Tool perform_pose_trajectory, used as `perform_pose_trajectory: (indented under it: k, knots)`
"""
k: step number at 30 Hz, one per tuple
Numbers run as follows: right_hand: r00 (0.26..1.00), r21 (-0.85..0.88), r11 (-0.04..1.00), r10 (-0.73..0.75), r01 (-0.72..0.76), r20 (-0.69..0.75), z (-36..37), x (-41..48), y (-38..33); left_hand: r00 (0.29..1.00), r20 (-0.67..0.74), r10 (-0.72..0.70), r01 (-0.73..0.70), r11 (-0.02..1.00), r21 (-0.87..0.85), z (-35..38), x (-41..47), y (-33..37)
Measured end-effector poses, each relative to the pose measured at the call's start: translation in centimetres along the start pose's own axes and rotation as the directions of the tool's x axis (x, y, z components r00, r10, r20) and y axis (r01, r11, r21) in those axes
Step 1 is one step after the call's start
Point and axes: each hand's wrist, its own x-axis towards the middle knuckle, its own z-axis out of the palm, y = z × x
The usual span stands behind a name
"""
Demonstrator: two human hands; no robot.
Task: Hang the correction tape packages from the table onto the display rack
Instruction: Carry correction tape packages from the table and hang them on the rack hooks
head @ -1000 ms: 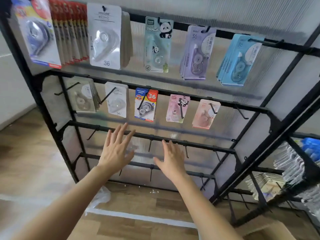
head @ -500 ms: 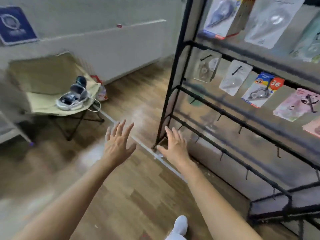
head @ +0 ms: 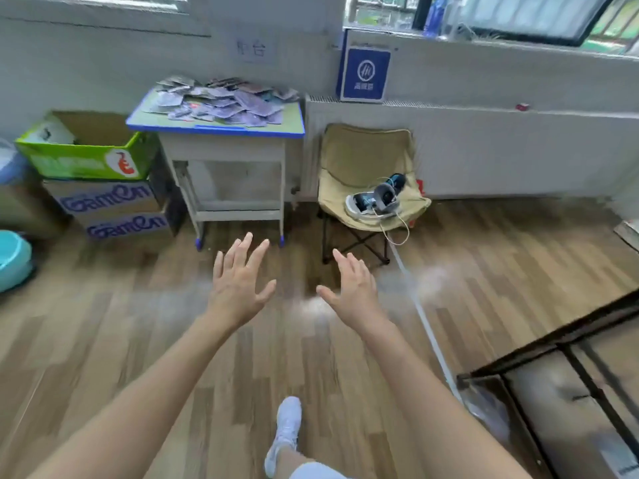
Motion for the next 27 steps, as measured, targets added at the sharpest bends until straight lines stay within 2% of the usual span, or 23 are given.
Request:
perform_pose_trajectory:
  k: [6,12,15,20,27]
  knots:
    - [0.992,-0.031,0.992,-0.125,0.125,0.014,2.7,12.4,-8.1,0.991,-0.056,-0.121,0.125,0.99,0.065,-2.5,9.0,-9.2]
    - [0.981,-0.053,0.98,-0.191,0.192,0.017,3.6,23.6,-15.3,0.982,-0.111,-0.155,0.164,0.984,0.074,-5.0,18.6,-15.5]
    - [0.976,-0.059,0.974,-0.218,0.219,0.019,4.0,28.7,-18.1,0.982,-0.096,-0.164,0.17,0.984,0.061,-5.2,22.8,-18.2]
    - [0.975,-0.092,0.97,-0.223,0.224,0.021,5.3,38.3,-21.9,0.982,-0.088,-0.169,0.174,0.983,0.058,-4.5,31.7,-23.9]
    - [0.986,-0.08,0.985,-0.158,0.153,-0.057,5.3,53.8,-28.2,0.991,-0.038,-0.125,0.126,0.991,0.041,-5.2,47.4,-32.2]
